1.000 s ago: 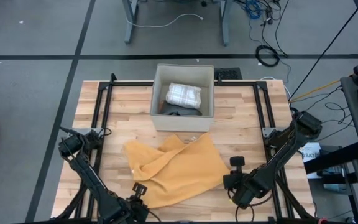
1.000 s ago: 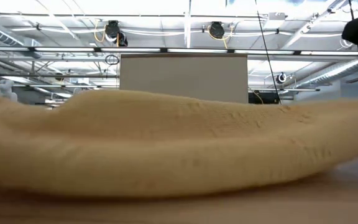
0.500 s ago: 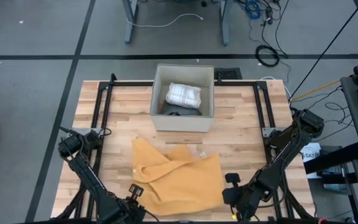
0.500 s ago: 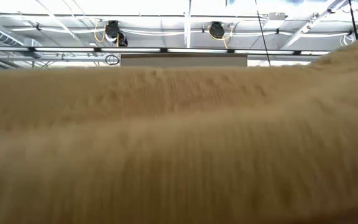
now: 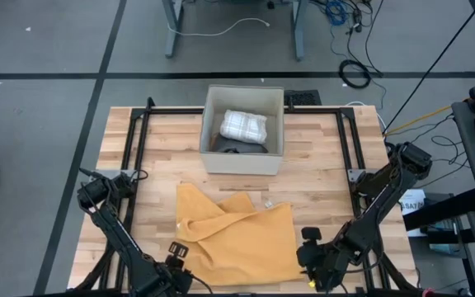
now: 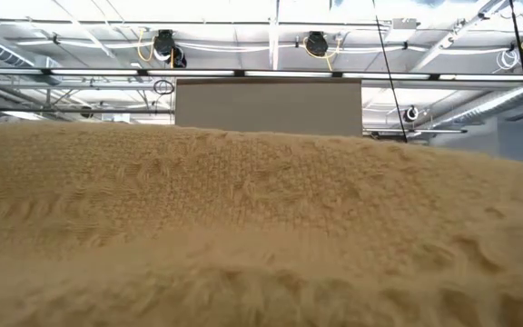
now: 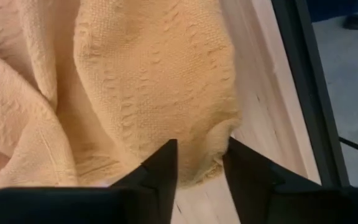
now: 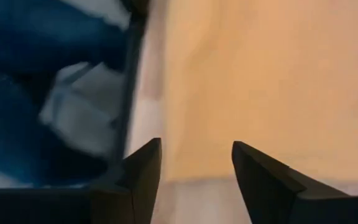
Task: Fold towel
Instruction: Fold the orange towel
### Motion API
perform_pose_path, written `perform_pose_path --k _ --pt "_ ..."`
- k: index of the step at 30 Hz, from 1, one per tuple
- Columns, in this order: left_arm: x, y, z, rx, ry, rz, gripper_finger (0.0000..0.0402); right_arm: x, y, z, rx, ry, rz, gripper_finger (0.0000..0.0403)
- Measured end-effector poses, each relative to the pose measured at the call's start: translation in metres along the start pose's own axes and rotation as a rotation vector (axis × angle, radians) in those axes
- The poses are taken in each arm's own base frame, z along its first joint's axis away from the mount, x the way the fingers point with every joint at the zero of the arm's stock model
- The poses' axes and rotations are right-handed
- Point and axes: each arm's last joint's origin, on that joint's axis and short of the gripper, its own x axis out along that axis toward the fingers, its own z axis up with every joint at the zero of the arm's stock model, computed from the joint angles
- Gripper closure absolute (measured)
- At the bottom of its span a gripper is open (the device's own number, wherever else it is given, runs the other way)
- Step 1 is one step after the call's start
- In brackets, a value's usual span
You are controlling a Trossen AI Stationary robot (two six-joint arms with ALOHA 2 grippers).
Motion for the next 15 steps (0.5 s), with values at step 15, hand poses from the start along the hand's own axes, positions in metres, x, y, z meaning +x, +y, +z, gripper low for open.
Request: perform_pose_path --k 15 --pt "0.000 -0.002 0.000 0.001 -0.030 0.026 0.0238 0.050 -0.059 0.074 -0.442 -0.275 -0.263 0.0237"
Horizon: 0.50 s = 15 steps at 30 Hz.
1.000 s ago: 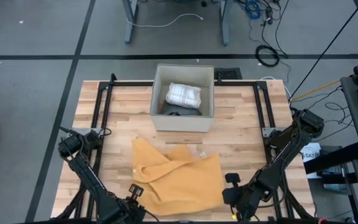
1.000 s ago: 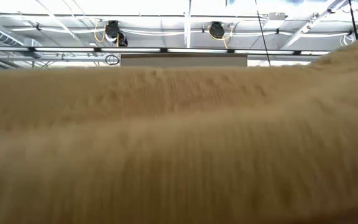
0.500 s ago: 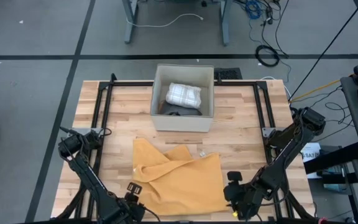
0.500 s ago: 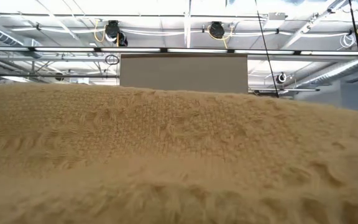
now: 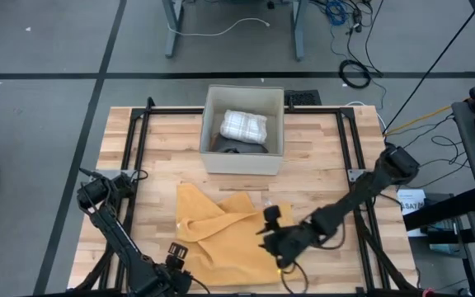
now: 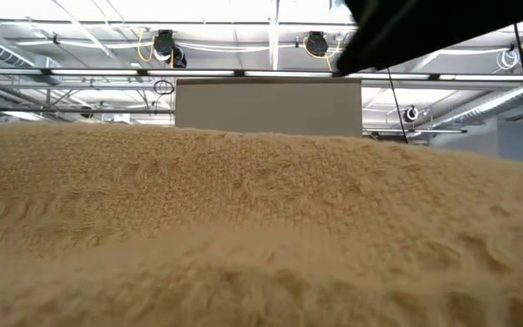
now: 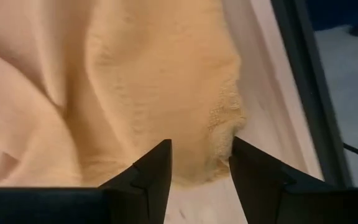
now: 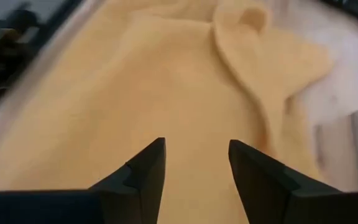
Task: Fold towel
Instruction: Fold the orange towel
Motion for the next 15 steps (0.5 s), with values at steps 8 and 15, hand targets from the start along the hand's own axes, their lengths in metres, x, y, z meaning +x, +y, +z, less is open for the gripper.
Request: perform_pose_path --k 8,15 --pt "0.000 0.002 0.004 0.002 -0.066 0.060 0.0238 0.046 -0.036 0.007 -0.091 -0.135 0.047 0.0239" --pt "0.000 0.001 0.008 -0.006 -0.112 0.064 0.0239 0.082 -0.054 -0.002 -0.173 -0.135 0.050 0.0239"
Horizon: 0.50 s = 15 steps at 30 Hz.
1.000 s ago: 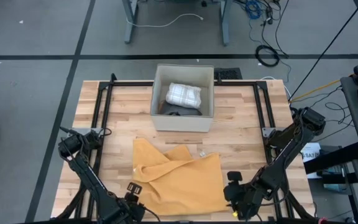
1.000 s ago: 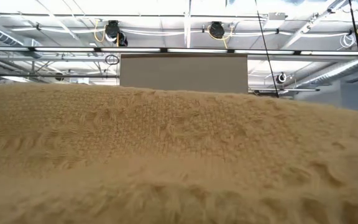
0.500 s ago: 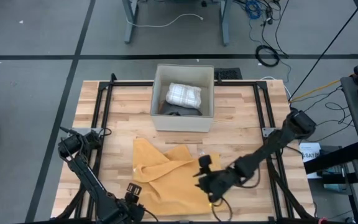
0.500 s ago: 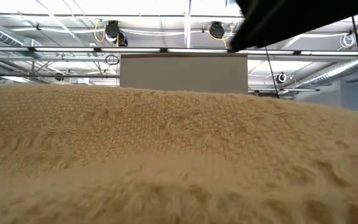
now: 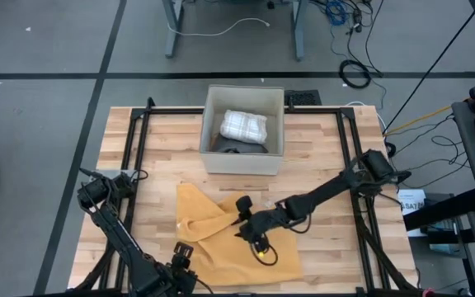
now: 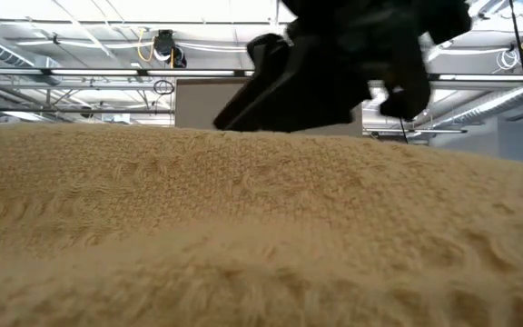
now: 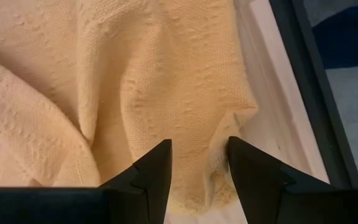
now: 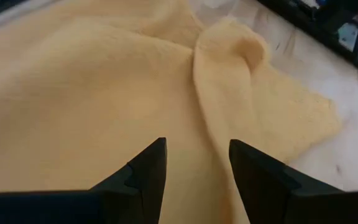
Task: Fold towel
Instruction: Fold the orange towel
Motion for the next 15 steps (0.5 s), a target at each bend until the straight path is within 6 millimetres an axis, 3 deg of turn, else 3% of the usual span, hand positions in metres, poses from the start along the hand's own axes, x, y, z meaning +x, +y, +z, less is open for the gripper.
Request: perform_pose_path --k 10,15 --pt "0.000 0.000 0.003 -0.032 -0.022 -0.013 0.0239 0.037 -0.018 -0.009 -0.119 0.077 -0.023 0.0245" --pt "0.009 0.001 0.004 -0.051 -0.039 -0.028 0.0239 0.044 -0.030 -0.008 -0.139 0.086 -0.054 0.0296"
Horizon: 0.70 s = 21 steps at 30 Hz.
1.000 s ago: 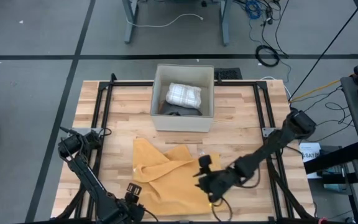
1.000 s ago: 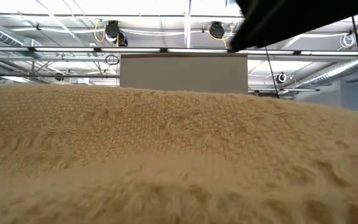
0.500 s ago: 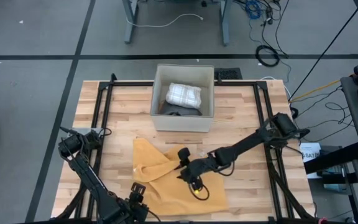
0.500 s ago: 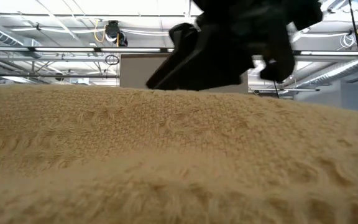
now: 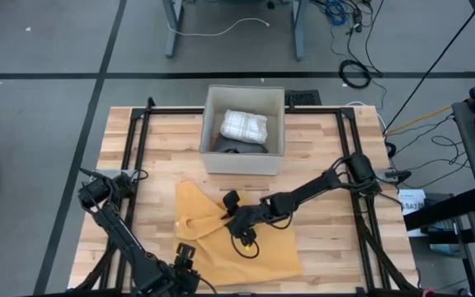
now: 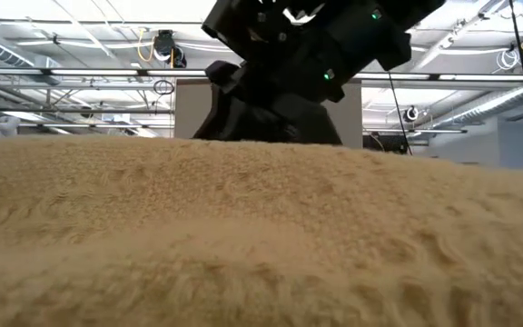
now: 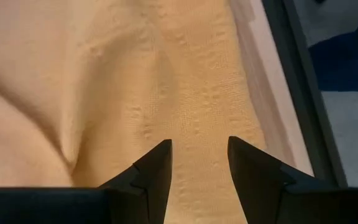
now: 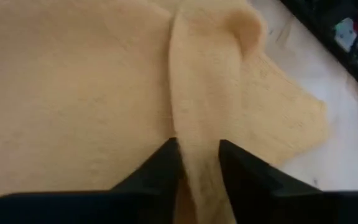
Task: Fold towel
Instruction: Fold the orange towel
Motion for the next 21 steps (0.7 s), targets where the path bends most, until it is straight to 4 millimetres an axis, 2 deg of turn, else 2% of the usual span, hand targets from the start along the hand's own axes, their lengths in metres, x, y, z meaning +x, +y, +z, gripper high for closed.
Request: perform_pose_path --k 4,6,11,14,21 --pt "0.013 0.001 -0.006 -0.014 0.015 -0.025 0.0239 0.001 -0.013 0.000 0.007 0.012 -0.018 0.0371" --pt "0.020 0.001 -0.010 -0.018 0.024 -0.031 0.0239 0.001 -0.020 -0.001 0.014 0.033 -0.012 0.0394" --pt "0.035 0.002 -0.019 -0.023 0.028 -0.055 0.0239 0.000 -0.031 0.002 0.054 0.033 -0.034 0.0399" --pt "0.041 0.001 -0.022 -0.033 0.018 -0.073 0.0239 -0.003 -0.041 0.008 0.064 0.052 -0.114 0.0400" --pt "0.049 0.000 -0.029 -0.068 0.022 -0.104 0.0239 -0.011 -0.065 0.012 0.047 0.294 -0.318 0.0402"
